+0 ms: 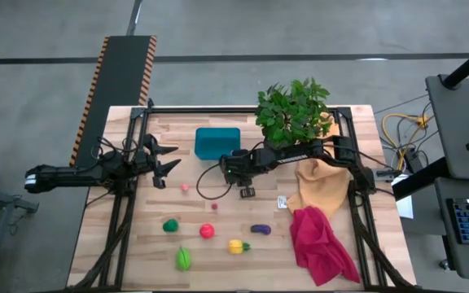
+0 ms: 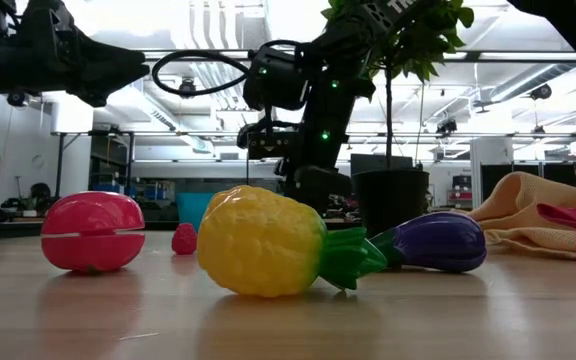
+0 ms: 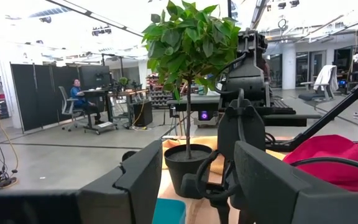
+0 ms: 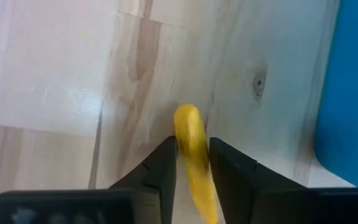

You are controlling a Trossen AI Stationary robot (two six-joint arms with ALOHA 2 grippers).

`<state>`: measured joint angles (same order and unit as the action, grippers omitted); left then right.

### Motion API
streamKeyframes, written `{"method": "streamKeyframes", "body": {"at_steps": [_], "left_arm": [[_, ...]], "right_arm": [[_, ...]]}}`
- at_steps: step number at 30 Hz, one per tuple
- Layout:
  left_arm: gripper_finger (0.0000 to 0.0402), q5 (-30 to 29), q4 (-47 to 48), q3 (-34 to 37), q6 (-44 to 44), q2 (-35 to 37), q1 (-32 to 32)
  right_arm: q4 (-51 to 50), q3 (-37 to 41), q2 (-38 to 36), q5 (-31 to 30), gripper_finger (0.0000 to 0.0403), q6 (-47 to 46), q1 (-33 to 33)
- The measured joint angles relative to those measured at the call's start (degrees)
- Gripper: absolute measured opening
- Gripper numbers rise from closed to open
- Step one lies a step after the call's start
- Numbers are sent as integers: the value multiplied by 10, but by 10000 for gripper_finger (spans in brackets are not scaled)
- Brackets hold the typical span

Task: Pick and placing Produce into tupperware
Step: Put the corn into the bin

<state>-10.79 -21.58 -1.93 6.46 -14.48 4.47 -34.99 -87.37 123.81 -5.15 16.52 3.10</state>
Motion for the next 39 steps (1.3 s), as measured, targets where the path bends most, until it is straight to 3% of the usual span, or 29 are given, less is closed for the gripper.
{"method": "streamKeyframes", "body": {"at_steps": [12,20,32,39], "left_arm": [[187,0,0,0,0,0,0],[187,0,0,0,0,0,0],[187,0,0,0,0,0,0],[187,0,0,0,0,0,0]], "right_arm": [[-6,1,0,-3,30,-1,0],[-6,-4,-2,-4,27,-77,0],[83,-10,-9,-12,26,-120,-10],[125,-11,-27,-97,26,-120,-11]]}}
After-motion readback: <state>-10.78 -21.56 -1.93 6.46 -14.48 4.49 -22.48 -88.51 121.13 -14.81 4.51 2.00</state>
